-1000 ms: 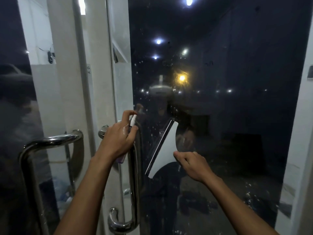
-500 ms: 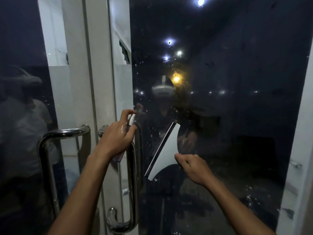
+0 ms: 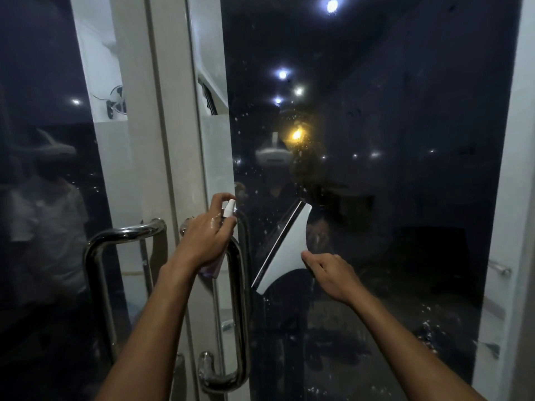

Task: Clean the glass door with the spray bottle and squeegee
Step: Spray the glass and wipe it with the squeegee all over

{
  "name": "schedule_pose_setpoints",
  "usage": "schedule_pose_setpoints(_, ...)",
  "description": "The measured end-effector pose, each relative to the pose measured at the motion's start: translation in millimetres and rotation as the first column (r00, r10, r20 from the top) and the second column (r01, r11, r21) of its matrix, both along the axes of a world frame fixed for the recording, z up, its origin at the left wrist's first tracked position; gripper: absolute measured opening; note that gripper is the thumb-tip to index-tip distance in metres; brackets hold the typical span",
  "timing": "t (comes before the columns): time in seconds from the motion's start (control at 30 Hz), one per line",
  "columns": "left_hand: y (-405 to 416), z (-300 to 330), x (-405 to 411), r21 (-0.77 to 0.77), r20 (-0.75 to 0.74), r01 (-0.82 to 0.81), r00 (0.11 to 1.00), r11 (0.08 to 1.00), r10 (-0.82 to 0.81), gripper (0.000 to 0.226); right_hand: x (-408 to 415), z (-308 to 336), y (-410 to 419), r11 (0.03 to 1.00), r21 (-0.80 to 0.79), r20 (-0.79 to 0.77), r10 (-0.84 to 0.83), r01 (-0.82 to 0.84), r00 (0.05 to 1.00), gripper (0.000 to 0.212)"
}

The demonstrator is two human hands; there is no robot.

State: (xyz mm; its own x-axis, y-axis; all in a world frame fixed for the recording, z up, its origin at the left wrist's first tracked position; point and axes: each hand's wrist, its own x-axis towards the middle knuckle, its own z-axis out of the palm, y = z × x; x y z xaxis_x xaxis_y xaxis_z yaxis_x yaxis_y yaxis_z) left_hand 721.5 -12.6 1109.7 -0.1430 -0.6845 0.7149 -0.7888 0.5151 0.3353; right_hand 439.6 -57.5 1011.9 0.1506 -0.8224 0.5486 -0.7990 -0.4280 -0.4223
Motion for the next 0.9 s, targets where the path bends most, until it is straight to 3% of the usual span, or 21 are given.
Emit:
schedule_pose_setpoints(0.23,5.0,-1.6,1.9,-0.04,0.025,0.0,1.0,0.999,0.001,0.027,-12.9,-22.0,9.4,0.998,0.01,0.019,-0.054,0.054,0.998,0.081)
schedule_pose_setpoints(0.57,4.6,-9.8,-3.1,-0.123,0.028,0.006,1.0,0.992,-0.003,0.033,30.7,3.5,-14.2,0.994,-0.089,0.137,0.069,-0.057,0.988,0.058)
schedule_pose_setpoints(0.67,8.0,-10.0,-5.9,-0.115,0.015,0.005,1.0,0.993,-0.003,0.035,38.1,-2.3,-22.2,0.998,-0.038,0.144,0.062,-0.058,0.988,0.049)
schedule_pose_setpoints(0.77,11.0,-9.5,-6.5,-0.105,0.004,0.02,1.0,0.994,-0.02,0.035,27.6,-29.8,-28.4,0.999,0.046,0.149,0.009,-0.016,0.989,0.028)
schedule_pose_setpoints(0.9,11.0,-12.5,-8.5,-0.155,0.021,0.028,0.999,0.988,-0.025,0.035,14.1,-95.4,-28.5,0.958,0.284,0.39,-0.153,0.04,0.908,0.049)
